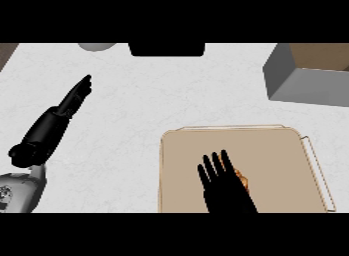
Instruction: Pick the croissant from the tray and place it in the cardboard box
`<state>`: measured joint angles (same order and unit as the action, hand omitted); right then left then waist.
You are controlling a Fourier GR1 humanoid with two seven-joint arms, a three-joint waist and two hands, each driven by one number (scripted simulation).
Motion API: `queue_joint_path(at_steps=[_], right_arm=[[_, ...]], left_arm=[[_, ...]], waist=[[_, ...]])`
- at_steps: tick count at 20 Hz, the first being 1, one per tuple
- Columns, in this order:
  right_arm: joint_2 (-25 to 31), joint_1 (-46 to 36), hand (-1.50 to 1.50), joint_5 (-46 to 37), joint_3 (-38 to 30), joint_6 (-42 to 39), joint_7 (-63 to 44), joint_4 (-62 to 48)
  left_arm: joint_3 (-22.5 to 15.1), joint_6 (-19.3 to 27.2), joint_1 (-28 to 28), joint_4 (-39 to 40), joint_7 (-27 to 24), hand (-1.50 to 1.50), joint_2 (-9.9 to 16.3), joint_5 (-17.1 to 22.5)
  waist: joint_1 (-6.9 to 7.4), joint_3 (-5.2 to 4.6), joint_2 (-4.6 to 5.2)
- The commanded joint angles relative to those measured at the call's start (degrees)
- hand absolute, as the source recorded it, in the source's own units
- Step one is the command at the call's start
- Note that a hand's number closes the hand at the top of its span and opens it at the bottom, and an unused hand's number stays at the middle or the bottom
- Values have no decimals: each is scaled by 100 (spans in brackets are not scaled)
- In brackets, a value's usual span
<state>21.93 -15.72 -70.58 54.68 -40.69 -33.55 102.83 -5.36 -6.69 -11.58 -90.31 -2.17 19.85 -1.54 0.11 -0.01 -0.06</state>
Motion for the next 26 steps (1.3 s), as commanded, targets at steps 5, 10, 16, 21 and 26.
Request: queue_joint_path(at_steps=[5, 10, 16, 21, 26], right_arm=[[33, -195, -150, -284, -695, 267, 737, -544], [-396, -70, -150, -575, -505, 3, 909, -785], [482, 158, 150, -898, -220, 1578, 1845, -844], [15, -101, 150, -1281, -317, 1811, 2185, -1230], [665, 315, 150, 353, -733, 2861, 4046, -740]], left_arm=[[349, -330, -77, 134, -143, 0, 32, -102], [359, -347, -103, 67, -38, 0, -192, -243], [430, -433, -82, 160, -139, 0, -195, -230], [544, -523, -159, 46, -15, 0, -226, -258], [567, -511, -22, 306, -429, 0, -193, -283]], waist=[[1, 2, 7], [3, 1, 4], [1, 3, 5], [14, 3, 3], [45, 19, 78]])
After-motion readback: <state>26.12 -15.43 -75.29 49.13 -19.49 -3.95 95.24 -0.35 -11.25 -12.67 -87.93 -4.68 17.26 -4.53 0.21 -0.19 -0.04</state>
